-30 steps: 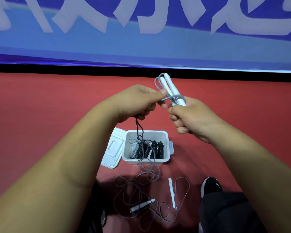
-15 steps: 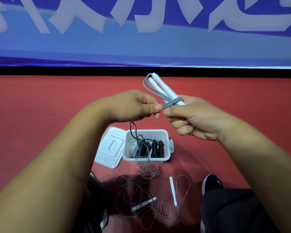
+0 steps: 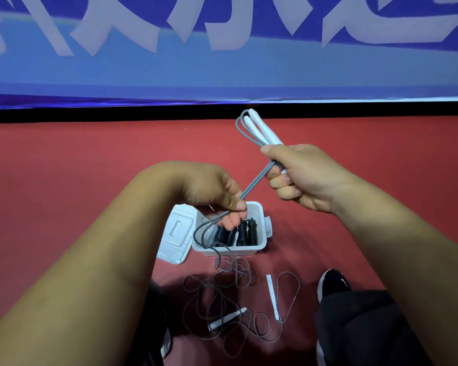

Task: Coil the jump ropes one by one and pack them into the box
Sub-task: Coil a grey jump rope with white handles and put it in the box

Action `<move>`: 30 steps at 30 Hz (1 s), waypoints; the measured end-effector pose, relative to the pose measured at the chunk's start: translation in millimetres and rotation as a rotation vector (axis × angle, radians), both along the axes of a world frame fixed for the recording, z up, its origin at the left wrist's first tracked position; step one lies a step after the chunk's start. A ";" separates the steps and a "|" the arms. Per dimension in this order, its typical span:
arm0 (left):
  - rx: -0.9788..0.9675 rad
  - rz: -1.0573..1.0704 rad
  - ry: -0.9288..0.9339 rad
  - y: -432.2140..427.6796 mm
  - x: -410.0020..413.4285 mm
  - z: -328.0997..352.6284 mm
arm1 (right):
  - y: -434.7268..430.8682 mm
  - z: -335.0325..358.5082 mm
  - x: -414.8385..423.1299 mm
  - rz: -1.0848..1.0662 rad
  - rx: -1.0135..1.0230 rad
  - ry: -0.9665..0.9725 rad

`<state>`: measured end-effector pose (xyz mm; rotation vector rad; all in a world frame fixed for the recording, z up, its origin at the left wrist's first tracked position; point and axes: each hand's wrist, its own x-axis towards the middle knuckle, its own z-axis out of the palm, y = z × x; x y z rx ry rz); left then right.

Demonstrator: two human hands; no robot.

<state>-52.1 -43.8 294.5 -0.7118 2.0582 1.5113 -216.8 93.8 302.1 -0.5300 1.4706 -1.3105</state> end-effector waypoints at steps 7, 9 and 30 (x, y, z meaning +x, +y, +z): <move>-0.220 0.156 -0.021 0.1 -9.4 -17.1 | 13.1 9.5 -3.3 0.242 0.040 -0.035; -0.193 0.243 0.081 -1.3 -10.9 -15.7 | 17.1 12.4 -5.0 0.328 0.039 -0.050; 0.046 0.335 0.575 6.5 -14.5 8.4 | 27.8 4.4 14.1 0.781 0.308 0.033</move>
